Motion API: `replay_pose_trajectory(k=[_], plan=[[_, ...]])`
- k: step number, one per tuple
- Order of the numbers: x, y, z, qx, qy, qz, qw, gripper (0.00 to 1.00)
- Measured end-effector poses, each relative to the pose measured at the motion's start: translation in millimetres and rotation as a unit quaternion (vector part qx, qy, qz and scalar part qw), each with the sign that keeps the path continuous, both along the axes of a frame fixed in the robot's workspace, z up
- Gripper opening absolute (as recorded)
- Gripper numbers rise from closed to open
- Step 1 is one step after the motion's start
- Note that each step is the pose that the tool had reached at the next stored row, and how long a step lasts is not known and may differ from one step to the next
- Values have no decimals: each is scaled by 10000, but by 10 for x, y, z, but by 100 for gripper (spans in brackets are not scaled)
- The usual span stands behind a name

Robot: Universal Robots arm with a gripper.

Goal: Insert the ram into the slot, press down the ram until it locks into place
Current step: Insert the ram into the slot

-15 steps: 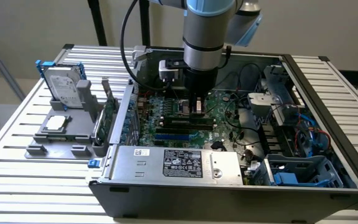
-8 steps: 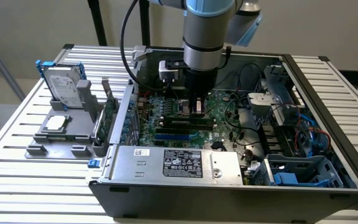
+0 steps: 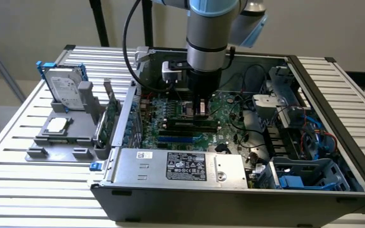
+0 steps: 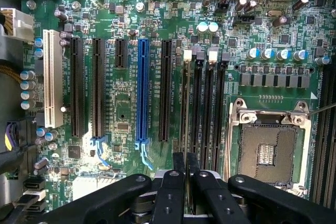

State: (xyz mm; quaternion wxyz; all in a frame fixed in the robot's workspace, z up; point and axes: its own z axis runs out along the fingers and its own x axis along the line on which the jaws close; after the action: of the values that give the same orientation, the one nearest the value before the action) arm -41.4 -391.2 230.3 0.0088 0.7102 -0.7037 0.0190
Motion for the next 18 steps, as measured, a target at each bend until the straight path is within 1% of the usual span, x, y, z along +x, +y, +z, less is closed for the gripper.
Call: replay_pose_trajectory(k=[6, 13, 14, 15, 16, 18], plan=[[-11, 1, -14, -17, -17, 0, 10000, 13], [-12, 1, -33, -24, -32, 0, 10000, 13], [-12, 1, -33, -24, -32, 0, 10000, 15], [-12, 1, -26, -23, -33, 0, 10000, 15], [-12, 1, -2, -21, -32, -1, 10000, 22], [-13, 1, 68, -23, -27, -1, 10000, 22]])
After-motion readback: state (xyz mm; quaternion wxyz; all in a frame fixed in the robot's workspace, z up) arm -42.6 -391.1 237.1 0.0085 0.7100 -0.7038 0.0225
